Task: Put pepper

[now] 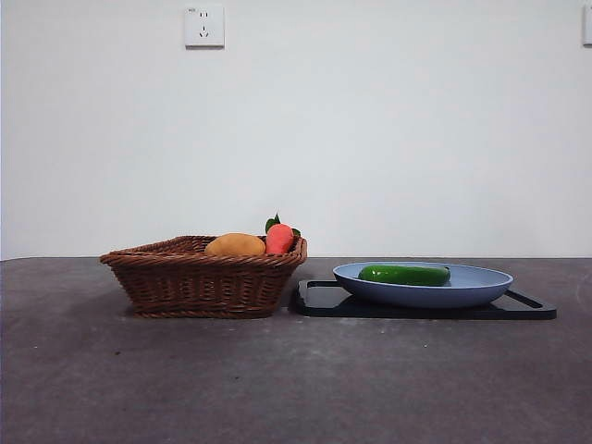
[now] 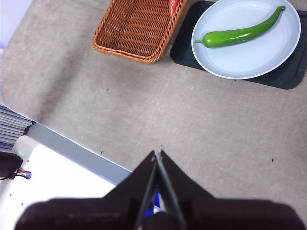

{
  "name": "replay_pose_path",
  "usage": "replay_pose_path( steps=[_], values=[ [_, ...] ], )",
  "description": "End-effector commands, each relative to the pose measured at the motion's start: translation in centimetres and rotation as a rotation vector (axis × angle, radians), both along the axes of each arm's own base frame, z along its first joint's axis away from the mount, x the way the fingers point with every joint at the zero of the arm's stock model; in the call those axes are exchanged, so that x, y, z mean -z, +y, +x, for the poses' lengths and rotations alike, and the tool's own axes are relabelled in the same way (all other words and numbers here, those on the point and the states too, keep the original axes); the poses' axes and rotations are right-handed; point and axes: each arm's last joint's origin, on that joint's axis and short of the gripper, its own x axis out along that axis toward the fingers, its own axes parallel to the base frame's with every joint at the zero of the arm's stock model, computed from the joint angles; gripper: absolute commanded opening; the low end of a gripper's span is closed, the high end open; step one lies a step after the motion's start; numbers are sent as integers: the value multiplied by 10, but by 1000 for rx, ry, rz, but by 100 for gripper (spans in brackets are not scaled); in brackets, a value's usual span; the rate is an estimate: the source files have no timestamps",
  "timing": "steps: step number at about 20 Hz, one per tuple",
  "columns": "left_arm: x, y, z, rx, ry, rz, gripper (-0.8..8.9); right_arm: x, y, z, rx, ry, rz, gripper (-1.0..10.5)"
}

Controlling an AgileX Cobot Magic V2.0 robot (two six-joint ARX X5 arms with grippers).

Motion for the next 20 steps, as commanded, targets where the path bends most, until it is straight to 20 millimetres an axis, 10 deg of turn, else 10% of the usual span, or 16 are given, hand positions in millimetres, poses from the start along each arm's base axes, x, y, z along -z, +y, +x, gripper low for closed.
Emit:
replay_pose_path(
  steps=[1,8,20],
  values=[
    [38,2,4,-3,18,-69,8,-3,0,-1,1,5,2,11],
    [135,5,21,-12,173,-219,8,-3,0,-1,1,5,2,11],
    [199,6,33,-16,360,-297,8,-3,0,-1,1,5,2,11]
  ],
)
